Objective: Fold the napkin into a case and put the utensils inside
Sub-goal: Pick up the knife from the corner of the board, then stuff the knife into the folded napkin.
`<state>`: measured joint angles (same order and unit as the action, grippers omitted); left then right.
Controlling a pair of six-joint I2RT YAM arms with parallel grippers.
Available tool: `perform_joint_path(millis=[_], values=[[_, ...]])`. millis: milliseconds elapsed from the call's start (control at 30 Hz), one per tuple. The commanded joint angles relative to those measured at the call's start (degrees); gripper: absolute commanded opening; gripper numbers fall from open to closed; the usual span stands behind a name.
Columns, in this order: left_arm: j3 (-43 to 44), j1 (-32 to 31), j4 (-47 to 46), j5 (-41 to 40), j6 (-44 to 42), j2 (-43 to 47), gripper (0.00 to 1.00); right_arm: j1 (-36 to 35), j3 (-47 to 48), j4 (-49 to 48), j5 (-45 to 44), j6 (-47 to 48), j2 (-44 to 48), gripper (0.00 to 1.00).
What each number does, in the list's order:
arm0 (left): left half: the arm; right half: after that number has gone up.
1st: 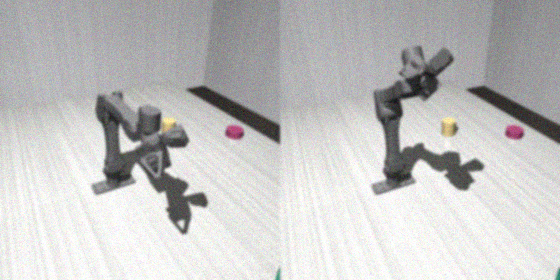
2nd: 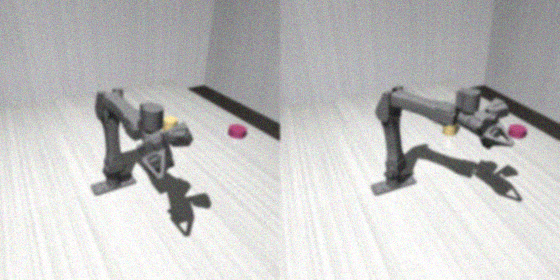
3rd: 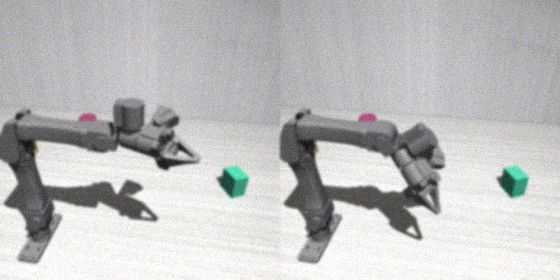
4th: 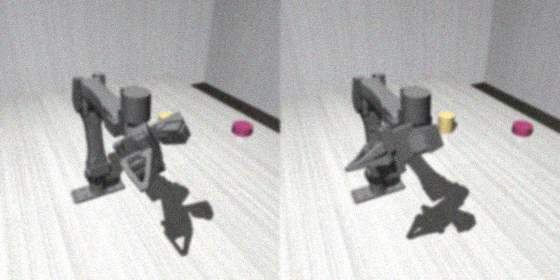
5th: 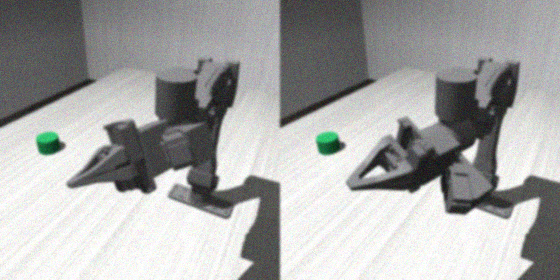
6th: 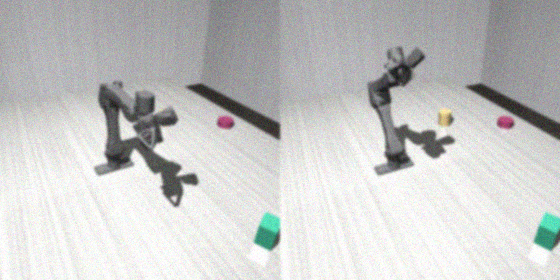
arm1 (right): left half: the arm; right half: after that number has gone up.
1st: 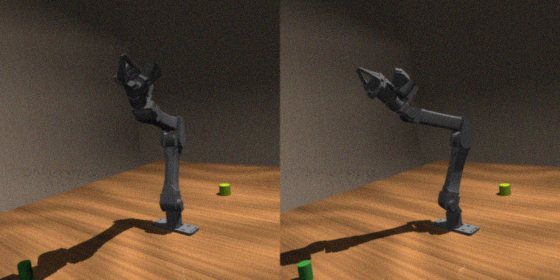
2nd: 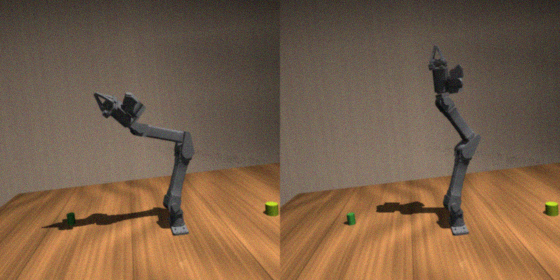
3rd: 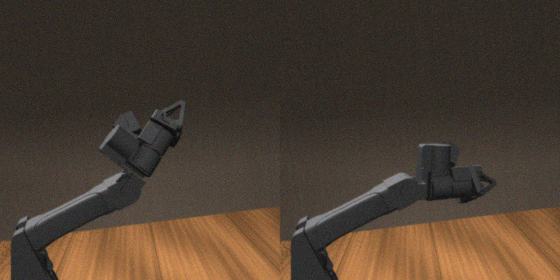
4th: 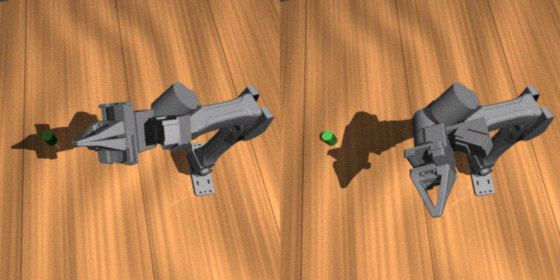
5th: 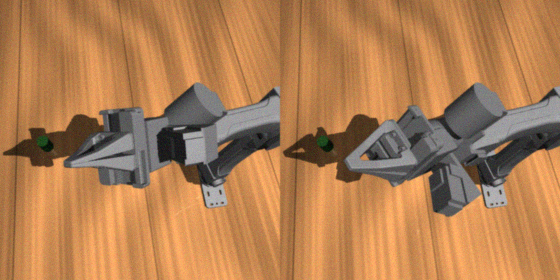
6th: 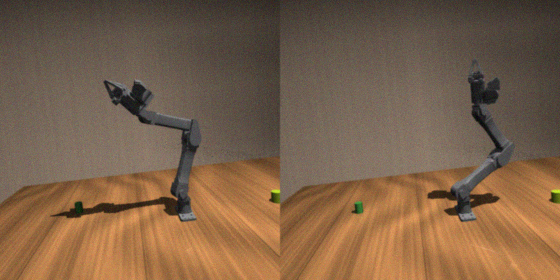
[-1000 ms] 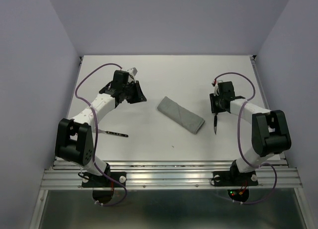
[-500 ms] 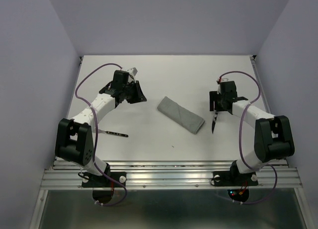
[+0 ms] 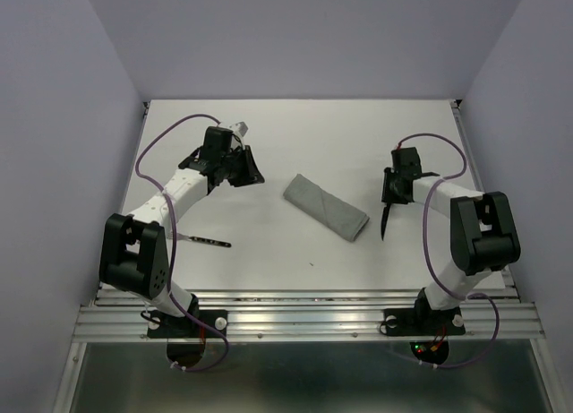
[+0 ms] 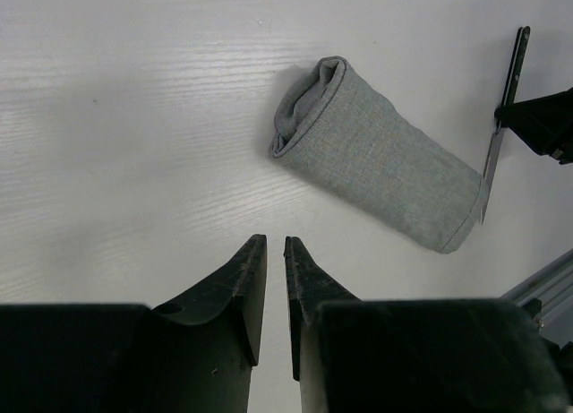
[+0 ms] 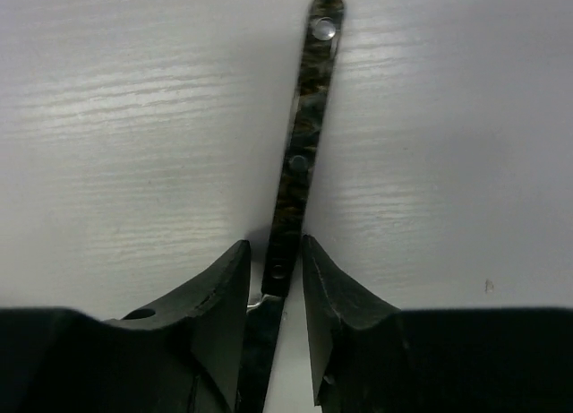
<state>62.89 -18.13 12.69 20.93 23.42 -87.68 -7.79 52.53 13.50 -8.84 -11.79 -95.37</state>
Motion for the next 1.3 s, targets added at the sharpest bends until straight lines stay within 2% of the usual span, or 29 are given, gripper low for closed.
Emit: perform_joint_path(millis=[0, 67, 200, 333, 433, 633, 800, 1067, 1267], values=[[-0.05, 0.11, -1.17, 0.69, -0.48, 2.43, 0.25, 0.50, 1.08, 1.09, -0.74, -0.69, -1.13, 0.28], [0.21, 0.11, -1.17, 0.78, -0.48, 2.25, 0.25, 0.50, 1.08, 1.01, -0.65, 0.45, -0.52, 0.14], [0.56, 0.11, -1.70, 0.87, -0.39, 1.03, 0.25, 0.50, 5.28, 3.71, 0.50, 7.81, -0.60, 0.01], [2.75, -0.15, -0.84, 3.33, -0.39, -4.66, 0.27, 0.50, 8.28, 7.15, -2.92, 14.66, -0.70, 0.01], [5.48, -1.90, -1.00, 3.24, -0.04, -7.94, 0.25, 0.50, 8.11, 6.28, -3.38, 17.85, 2.02, 0.01], [11.89, -5.86, -1.52, 5.26, 1.54, -13.39, 0.25, -0.65, 8.20, 5.13, 7.15, 23.03, 8.88, 0.01], [16.55, -6.92, -1.88, 6.05, 3.30, -18.22, 0.24, -7.66, 11.36, 10.75, 8.23, 28.39, 9.86, 0.01], [19.98, -8.06, -2.85, 9.66, 4.35, -24.29, 0.23, -16.27, 15.14, 20.24, 8.40, 32.09, 6.35, 0.01], [21.39, -8.41, -3.02, 9.13, 4.79, -28.42, 0.23, -20.15, 14.62, 23.06, 8.40, 32.62, 4.68, 0.01]])
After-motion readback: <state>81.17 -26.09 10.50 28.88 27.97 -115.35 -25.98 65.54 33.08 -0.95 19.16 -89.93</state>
